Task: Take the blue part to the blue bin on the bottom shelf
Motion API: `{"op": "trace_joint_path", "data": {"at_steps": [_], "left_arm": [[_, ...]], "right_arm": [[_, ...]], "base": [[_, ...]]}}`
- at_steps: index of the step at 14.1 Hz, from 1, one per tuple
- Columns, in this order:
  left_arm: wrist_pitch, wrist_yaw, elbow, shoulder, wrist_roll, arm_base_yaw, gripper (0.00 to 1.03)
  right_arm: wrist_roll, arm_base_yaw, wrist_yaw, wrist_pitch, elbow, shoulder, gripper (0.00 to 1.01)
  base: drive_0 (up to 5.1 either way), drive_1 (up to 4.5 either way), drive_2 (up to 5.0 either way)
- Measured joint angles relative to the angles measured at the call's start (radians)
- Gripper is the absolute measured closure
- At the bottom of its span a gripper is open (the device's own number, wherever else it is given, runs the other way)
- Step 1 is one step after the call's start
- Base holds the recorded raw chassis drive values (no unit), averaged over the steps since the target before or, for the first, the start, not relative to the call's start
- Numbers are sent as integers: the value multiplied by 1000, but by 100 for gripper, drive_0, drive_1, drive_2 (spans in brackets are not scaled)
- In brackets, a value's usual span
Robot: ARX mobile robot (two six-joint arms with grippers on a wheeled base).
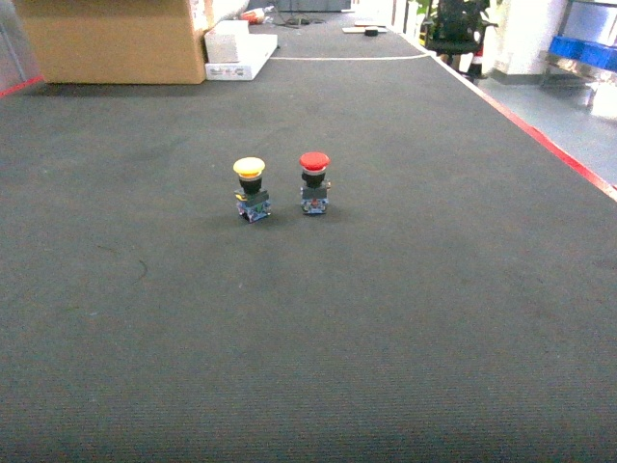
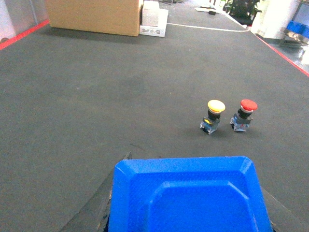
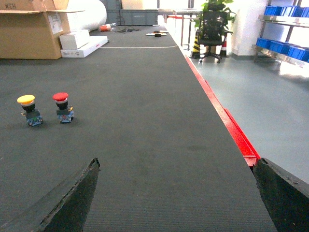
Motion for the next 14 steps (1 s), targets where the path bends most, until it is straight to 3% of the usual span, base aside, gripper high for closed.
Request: {"op": "trace_joint_path", "data": {"at_steps": [3, 4, 6, 8, 14], "left_arm": [[-384, -117, -51, -387, -61, -87, 59], [-482, -120, -51, -495, -76, -96, 59], [-508, -76, -54, -522, -68, -74, 59], [-519, -74, -69, -521, -44, -79, 59], [-516, -75, -69, -519, -43, -79, 59]], "right_arm": [[0, 0, 0, 0, 0, 0, 3], [0, 0, 0, 0, 0, 0, 3], [0, 0, 0, 0, 0, 0, 3], [0, 0, 0, 0, 0, 0, 3], [0, 0, 0, -1, 0, 0, 3]], "base": [[0, 0, 0], [0, 0, 0], [0, 0, 0], [0, 0, 0], [0, 0, 0]]}}
